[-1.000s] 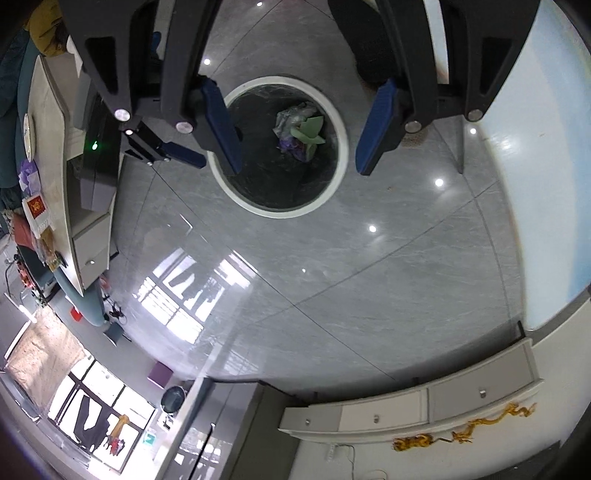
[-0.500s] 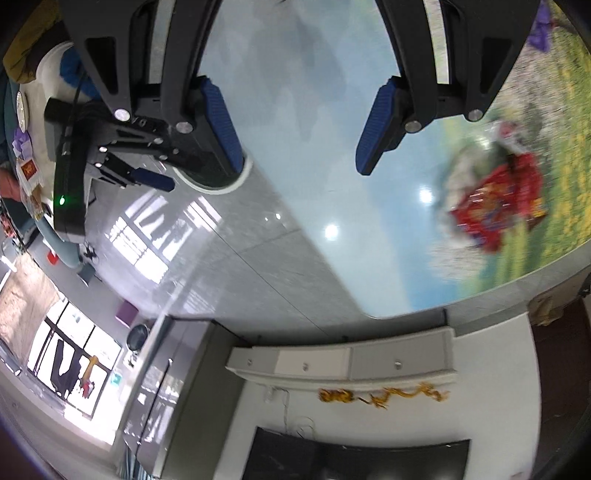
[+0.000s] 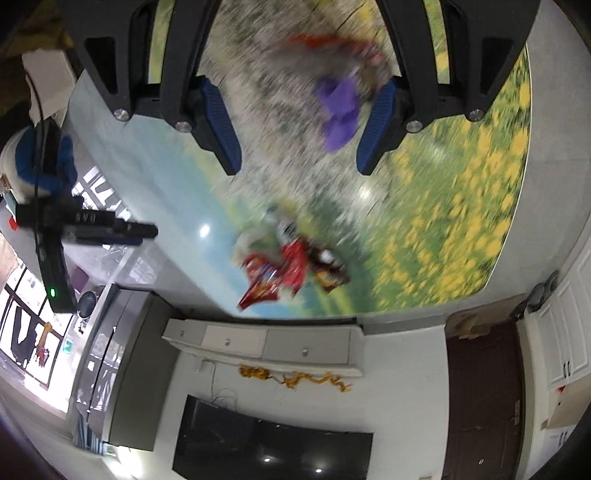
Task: Collect trash
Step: 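Move both tools back over the table toward the remaining trash, then grasp the purple bag and red wrapper with the left tool, then pass purple bag to right tool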
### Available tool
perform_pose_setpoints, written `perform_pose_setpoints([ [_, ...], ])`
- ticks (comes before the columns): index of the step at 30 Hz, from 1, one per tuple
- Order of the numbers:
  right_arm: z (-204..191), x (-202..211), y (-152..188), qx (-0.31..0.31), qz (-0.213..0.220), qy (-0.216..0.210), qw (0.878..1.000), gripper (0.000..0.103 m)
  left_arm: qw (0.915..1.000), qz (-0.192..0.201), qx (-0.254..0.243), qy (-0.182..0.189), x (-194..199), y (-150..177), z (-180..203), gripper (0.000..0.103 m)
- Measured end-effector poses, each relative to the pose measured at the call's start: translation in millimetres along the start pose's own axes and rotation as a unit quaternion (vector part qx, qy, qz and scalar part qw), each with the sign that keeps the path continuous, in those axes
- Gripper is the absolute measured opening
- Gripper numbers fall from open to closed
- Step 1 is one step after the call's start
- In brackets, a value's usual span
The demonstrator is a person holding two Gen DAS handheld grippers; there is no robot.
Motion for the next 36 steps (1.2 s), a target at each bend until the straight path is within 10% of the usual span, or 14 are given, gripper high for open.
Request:
perform_pose_setpoints([
  [8,-63,-30,6,0.046,-0.03,-0.059,0.997,0.061,0.9964,-0.046,0.071,-0.006,0,67,-44,0.063],
  [18,-96,-40,8,0.077,-0.039,-0.089,0.992,0.061,0.9961,-0.059,0.065,-0.012,-18,72,-36,0.062],
  [25,-103,-44,10,0.082,-0.045,-0.094,0.991,0.061,0.9956,-0.046,0.081,-0.006,-16,73,-54,0.029],
  [36,-144,-55,14,0.115,-0.071,-0.163,0.977,0.061,0.9939,-0.036,0.104,0.01,-8,82,-65,0.025],
])
Point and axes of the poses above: each gripper's, at about its wrist camera, not at the fingertips, and x roughly against the way its jaws point, z to its right, y to its underside, the point moved 4 cm from there along -x, roughly the way its jaws point, and after that the axes turned 2 degrees about -y, right-handed, at the moved point
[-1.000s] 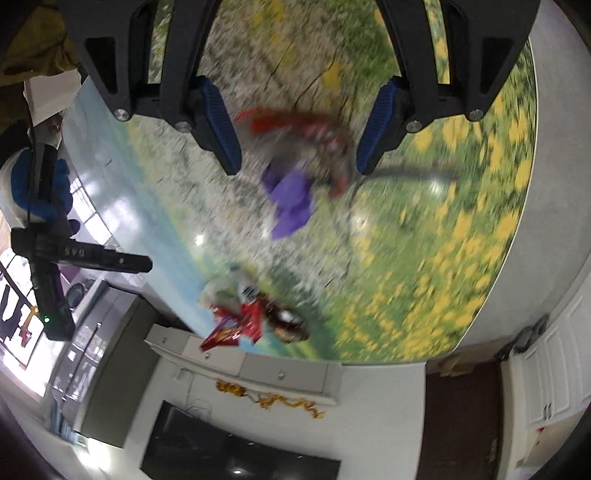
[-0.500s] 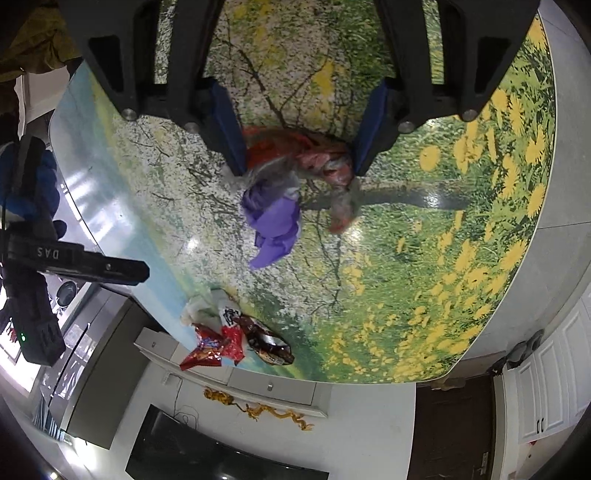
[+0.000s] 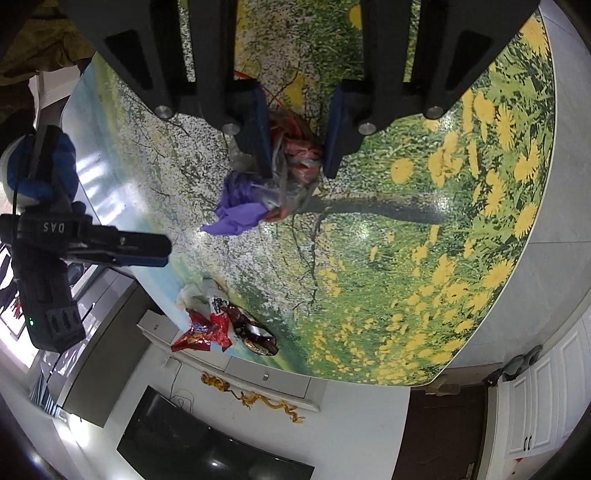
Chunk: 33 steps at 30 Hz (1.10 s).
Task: Collect trash
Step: 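Grasp the purple bag and red wrapper with the left tool, then pass purple bag to right tool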
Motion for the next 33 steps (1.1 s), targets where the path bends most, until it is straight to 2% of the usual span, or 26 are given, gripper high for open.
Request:
perform_pose_setpoints([
  [3,-21,-13,-2,0.021,-0.015,-0.036,0.999,0.061,1.0,0.003,-0.001,0.002,1,1,-1,0.025],
  [14,-73,-57,-3,0.091,-0.053,-0.09,0.99,0.061,0.9999,0.007,0.001,0.009,-2,-2,-3,0.026],
  [18,-76,-63,-6,0.088,-0.051,-0.097,0.99,0.063,0.9998,0.008,0.0,0.019,-4,-3,-3,0.026],
  [22,-67,-65,-7,0.06,-0.05,-0.112,0.991,0.062,0.9997,0.006,-0.01,0.021,-4,-1,1,0.025],
  [24,-65,-65,-7,0.055,-0.049,-0.112,0.991,0.056,0.9997,0.005,-0.018,0.016,-5,-1,4,0.026],
  [27,-64,-62,-8,0.055,-0.044,-0.109,0.991,0.051,0.9998,0.004,-0.015,0.015,-4,-1,4,0.026],
  [33,-49,-46,-9,0.051,-0.021,-0.081,0.995,0.048,1.0,0.001,-0.006,0.004,-1,1,2,0.026],
])
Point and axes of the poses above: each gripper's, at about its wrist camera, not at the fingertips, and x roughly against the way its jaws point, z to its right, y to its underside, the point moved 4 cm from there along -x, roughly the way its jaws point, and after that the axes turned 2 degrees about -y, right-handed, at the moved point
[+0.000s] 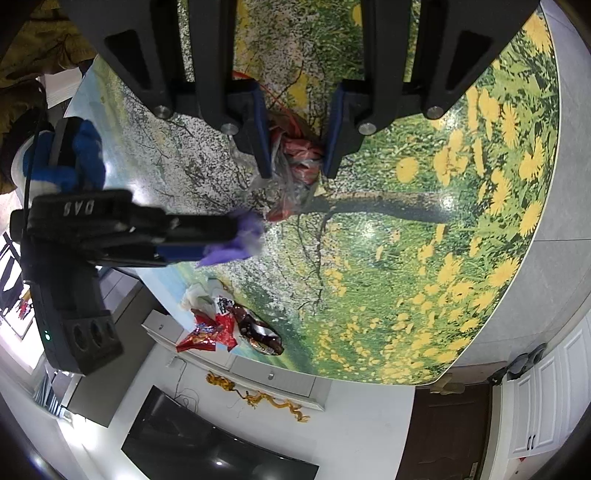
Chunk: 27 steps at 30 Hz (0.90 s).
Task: Collect trash
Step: 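Grasp the purple bag and red wrapper with the left tool, then pass purple bag to right tool, then drop the purple bag from the right tool while the left tool drops the red wrapper into the bin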
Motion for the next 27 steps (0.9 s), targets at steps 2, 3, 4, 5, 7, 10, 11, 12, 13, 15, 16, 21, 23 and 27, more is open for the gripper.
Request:
perform_pose_setpoints([
  [2,8,9,2,-0.007,0.008,0.011,1.0,0.048,1.0,-0.004,0.002,-0.006,0,0,1,0.026],
  [3,13,16,3,-0.012,0.014,0.015,1.0,0.048,1.0,-0.006,0.002,-0.007,0,0,1,0.026],
  [4,18,24,6,-0.017,0.022,0.02,0.999,0.048,0.9999,-0.008,0.003,-0.008,0,-1,3,0.025],
  [5,22,31,7,-0.022,0.028,0.025,0.999,0.048,0.9999,-0.01,0.002,-0.007,-1,-2,5,0.025],
  [7,29,44,12,-0.029,0.039,0.035,0.998,0.048,0.9999,-0.013,-0.001,-0.003,-3,-6,11,0.025],
  [10,45,71,22,-0.045,0.06,0.052,0.996,0.048,0.9997,-0.013,-0.019,0.004,-4,-17,30,0.025],
  [11,51,80,26,-0.052,0.069,0.059,0.995,0.048,0.9996,-0.012,-0.025,0.006,-4,-20,37,0.025],
  [12,58,91,30,-0.058,0.077,0.067,0.993,0.048,0.9994,-0.012,-0.032,0.01,-5,-24,44,0.025],
  [13,64,99,33,-0.064,0.085,0.075,0.991,0.048,0.9991,-0.013,-0.039,0.015,-7,-29,53,0.025],
  [15,79,122,44,-0.08,0.104,0.095,0.987,0.048,0.998,-0.017,-0.053,0.029,-12,-39,74,0.025],
  [16,86,131,48,-0.086,0.111,0.105,0.984,0.048,0.9975,-0.019,-0.058,0.034,-14,-43,82,0.025],
  [21,131,186,81,-0.134,0.144,0.181,0.964,0.048,0.9912,-0.037,-0.098,0.081,-41,-72,153,0.025],
  [23,153,208,99,-0.163,0.157,0.207,0.952,0.048,0.986,-0.046,-0.119,0.107,-56,-86,193,0.025],
  [27,201,255,149,-0.228,0.172,0.273,0.919,0.048,0.9726,-0.071,-0.167,0.145,-91,-104,279,0.025],
])
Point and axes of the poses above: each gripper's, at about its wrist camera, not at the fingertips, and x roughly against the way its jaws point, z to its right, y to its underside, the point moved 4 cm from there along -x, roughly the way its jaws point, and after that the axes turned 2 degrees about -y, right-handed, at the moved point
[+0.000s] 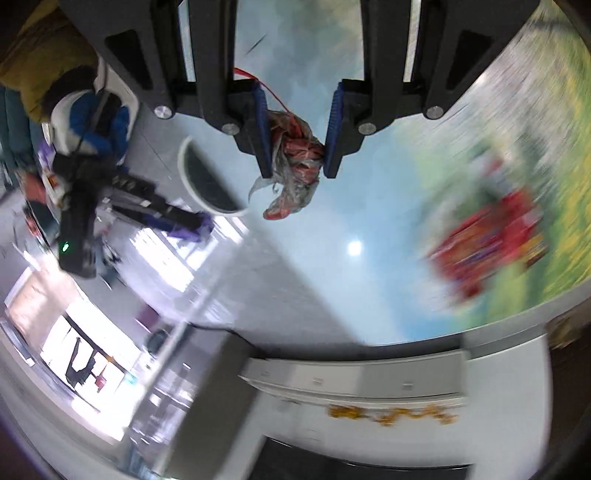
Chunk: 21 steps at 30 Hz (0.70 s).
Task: Collect trash
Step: 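Drop the purple bag from the right tool while the left tool drops the red wrapper into the bin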
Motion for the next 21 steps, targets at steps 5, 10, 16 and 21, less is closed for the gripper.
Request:
perform_pose_setpoints([
  [5,90,12,24,-0.075,-0.007,0.069,0.995,0.048,0.9972,-0.049,-0.026,0.049,-75,-39,70,0.027],
  [10,155,2,53,-0.13,-0.032,0.11,0.985,0.049,0.9934,-0.086,-0.036,0.068,-141,-58,117,0.027],
  [16,193,-21,80,-0.156,-0.071,0.156,0.973,0.056,0.9862,-0.133,-0.001,0.098,-214,-66,149,0.045],
  [21,211,-27,100,-0.17,-0.1,0.196,0.961,0.059,0.9815,-0.154,0.022,0.111,-241,-63,156,0.057],
])
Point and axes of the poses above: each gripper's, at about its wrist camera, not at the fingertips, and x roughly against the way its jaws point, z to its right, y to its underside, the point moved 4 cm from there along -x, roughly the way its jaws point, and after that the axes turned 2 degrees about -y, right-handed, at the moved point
